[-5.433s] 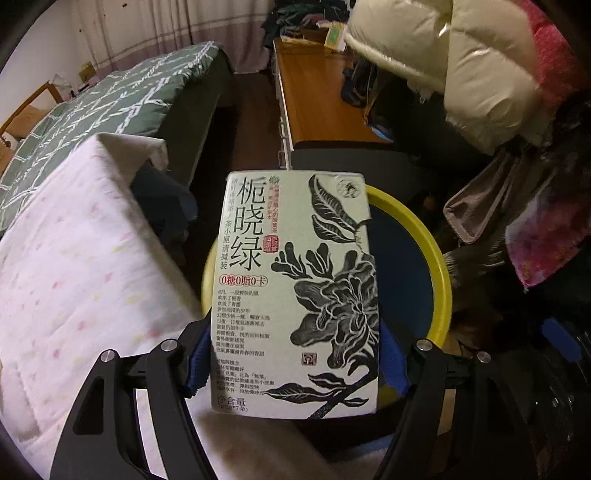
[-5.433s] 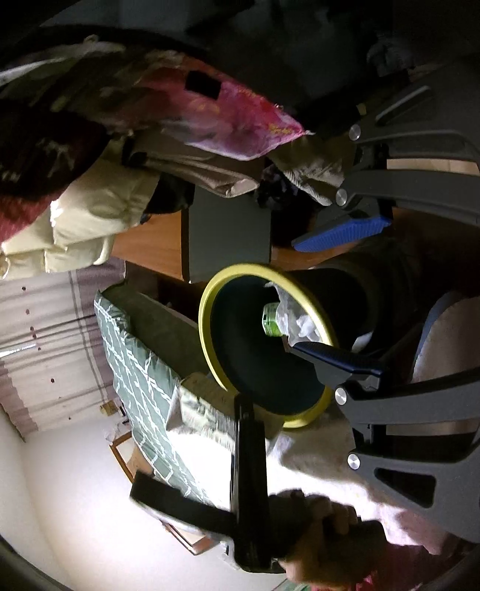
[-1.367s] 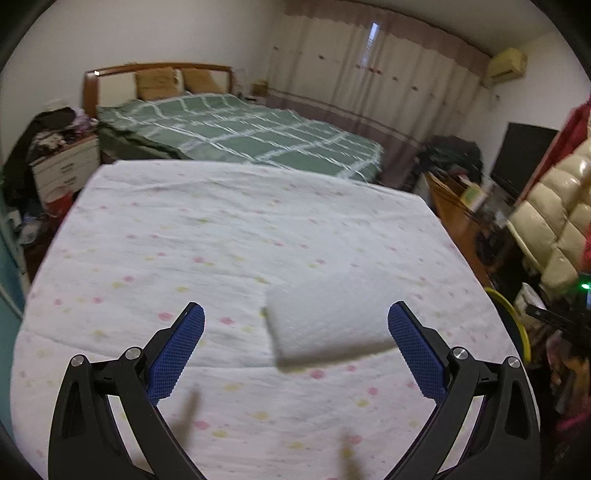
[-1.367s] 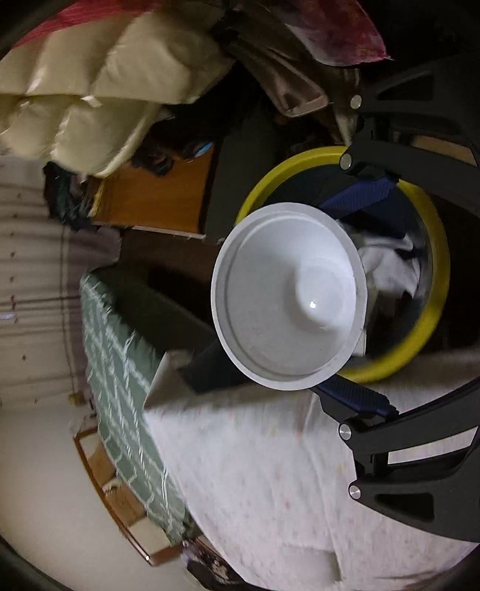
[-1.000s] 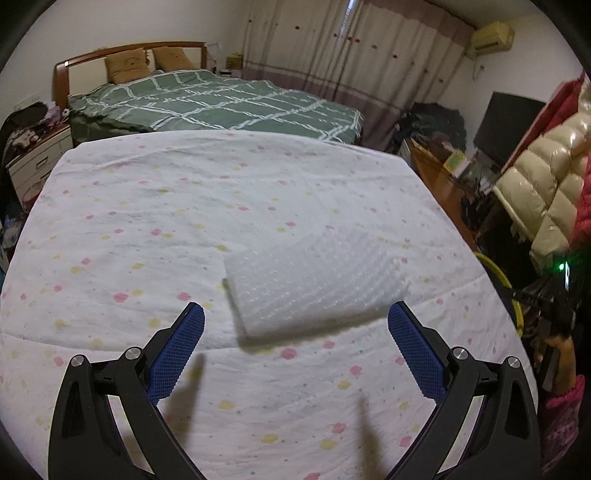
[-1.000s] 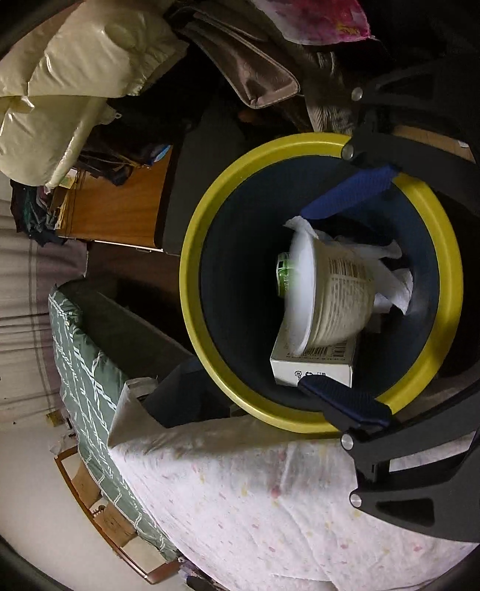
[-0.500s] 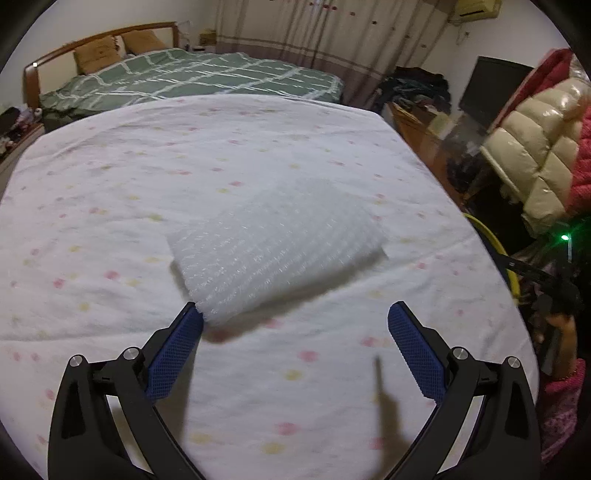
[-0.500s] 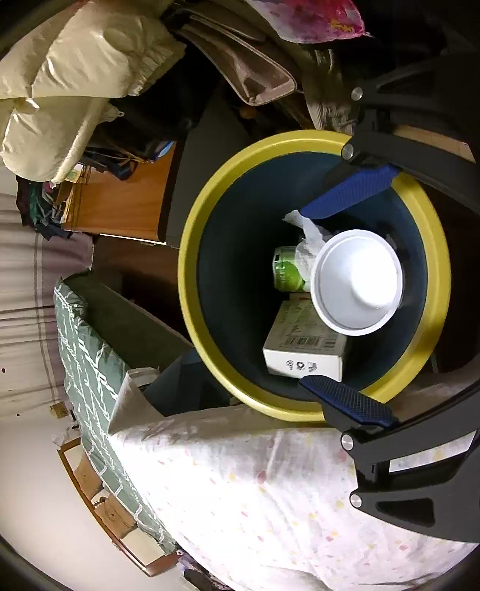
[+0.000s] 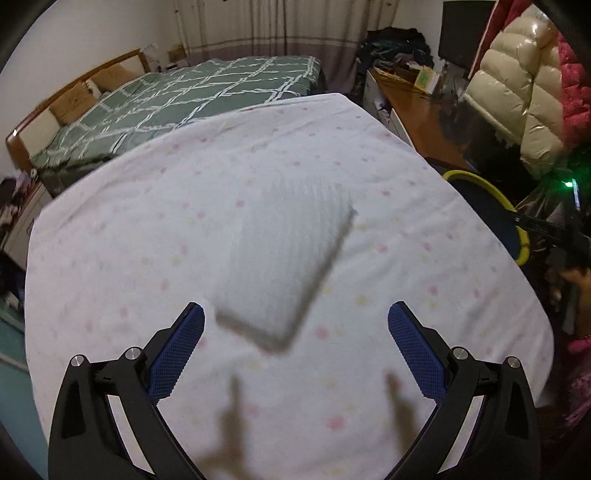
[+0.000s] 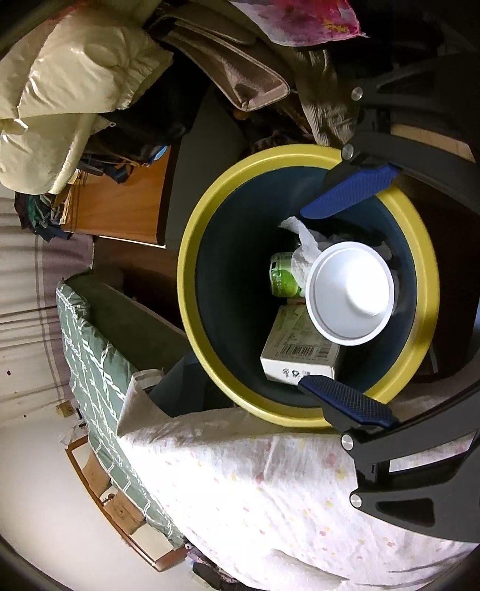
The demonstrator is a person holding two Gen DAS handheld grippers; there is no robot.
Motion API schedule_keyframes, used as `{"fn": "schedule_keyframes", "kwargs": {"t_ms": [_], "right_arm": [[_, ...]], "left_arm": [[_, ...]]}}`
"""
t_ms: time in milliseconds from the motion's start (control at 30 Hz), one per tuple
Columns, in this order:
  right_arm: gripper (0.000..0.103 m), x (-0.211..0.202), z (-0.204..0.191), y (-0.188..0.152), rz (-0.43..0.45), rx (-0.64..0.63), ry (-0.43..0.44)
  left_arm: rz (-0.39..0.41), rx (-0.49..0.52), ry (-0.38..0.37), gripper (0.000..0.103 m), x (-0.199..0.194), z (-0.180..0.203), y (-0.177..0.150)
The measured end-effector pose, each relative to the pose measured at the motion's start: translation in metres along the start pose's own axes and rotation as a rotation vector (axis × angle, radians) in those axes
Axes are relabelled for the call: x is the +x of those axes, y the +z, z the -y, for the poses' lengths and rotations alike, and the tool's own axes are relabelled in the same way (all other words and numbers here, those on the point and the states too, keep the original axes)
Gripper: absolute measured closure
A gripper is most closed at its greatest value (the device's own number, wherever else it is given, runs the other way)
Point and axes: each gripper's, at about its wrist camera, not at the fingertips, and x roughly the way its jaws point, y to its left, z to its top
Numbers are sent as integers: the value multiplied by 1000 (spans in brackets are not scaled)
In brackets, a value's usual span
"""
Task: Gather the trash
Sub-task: 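Grasp the white foam net sleeve with the left gripper and lift it, then carry the foam sleeve into the yellow bin and open the left gripper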
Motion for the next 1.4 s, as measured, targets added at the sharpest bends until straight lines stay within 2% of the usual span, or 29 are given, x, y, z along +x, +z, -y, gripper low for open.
{"fn": "schedule_keyframes", "kwargs": {"t_ms": [67, 133, 233, 333, 467, 567, 633, 667, 700, 733, 767, 867, 1133, 1400], "right_arm": [[21, -2, -3, 0, 2, 1, 12], [21, -4, -6, 0, 3, -7, 17], [21, -3, -11, 0, -7, -29, 19], [21, -2, -13, 1, -11, -37, 15], [21, -1, -11, 4, -9, -27, 24], [21, -1, -11, 2, -11, -24, 40], [21, -2, -10, 1, -14, -21, 51], [21, -2, -9, 1, -15, -19, 55], [21, -3, -8, 0, -15, -18, 58], [21, -6, -7, -1, -11, -16, 62], [21, -8, -5, -2, -7, -14, 64], [21, -17, 2, -4, 9, -5, 72], [21, -61, 30, -17, 76, 3, 61], [21, -106, 65, -40, 126, 5, 25]], "left_arm": [[-16, 49, -22, 5, 16, -7, 14], [-42, 83, 14, 5, 36, -10, 26], [-78, 106, 9, 5, 58, -11, 36], [-101, 134, 2, 4, 71, -8, 37], [-109, 121, -20, 5, 76, -8, 42], [-108, 102, -38, 18, 76, -9, 44], [-110, 101, -39, 35, 73, -8, 44], [-112, 99, -39, 41, 71, -6, 44], [-115, 95, -36, 56, 68, -4, 45], [-122, 89, -40, 66, 67, -1, 46], [-124, 89, -52, 66, 65, 4, 47], [-99, 136, -57, 70, 56, 29, 54], [-46, 259, -162, 70, 33, 129, 88], [-102, 351, -245, 70, 67, 244, 120]]}}
